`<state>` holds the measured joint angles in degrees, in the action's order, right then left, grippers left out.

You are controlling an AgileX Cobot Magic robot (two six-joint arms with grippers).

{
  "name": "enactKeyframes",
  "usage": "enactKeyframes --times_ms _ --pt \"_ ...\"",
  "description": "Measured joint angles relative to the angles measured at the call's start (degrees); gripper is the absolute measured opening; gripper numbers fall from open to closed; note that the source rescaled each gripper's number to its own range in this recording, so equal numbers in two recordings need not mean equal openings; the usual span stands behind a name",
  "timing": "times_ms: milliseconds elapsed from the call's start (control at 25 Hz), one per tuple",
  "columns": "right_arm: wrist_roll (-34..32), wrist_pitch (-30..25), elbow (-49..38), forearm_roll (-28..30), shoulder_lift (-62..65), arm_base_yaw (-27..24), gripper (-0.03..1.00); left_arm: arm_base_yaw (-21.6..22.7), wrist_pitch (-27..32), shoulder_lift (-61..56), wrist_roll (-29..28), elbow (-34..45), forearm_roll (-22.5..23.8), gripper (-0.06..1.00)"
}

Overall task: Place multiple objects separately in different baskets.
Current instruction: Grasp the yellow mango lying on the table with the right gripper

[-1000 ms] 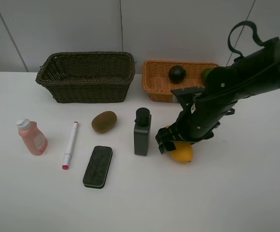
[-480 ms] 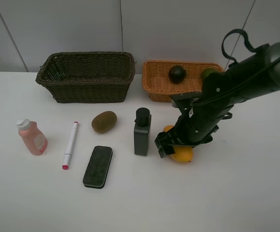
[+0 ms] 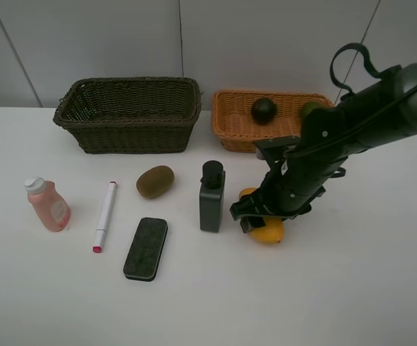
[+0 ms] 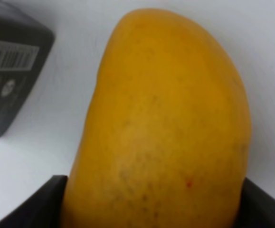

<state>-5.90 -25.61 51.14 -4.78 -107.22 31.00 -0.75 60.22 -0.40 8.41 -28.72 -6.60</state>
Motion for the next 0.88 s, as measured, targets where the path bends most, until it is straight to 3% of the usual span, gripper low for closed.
enactKeyframes --times_ms 880 --pt "-0.5 0.12 0.0 0.05 0.0 0.0 0.58 0.0 0.0 0.0 0.0 0.0 0.0 1.0"
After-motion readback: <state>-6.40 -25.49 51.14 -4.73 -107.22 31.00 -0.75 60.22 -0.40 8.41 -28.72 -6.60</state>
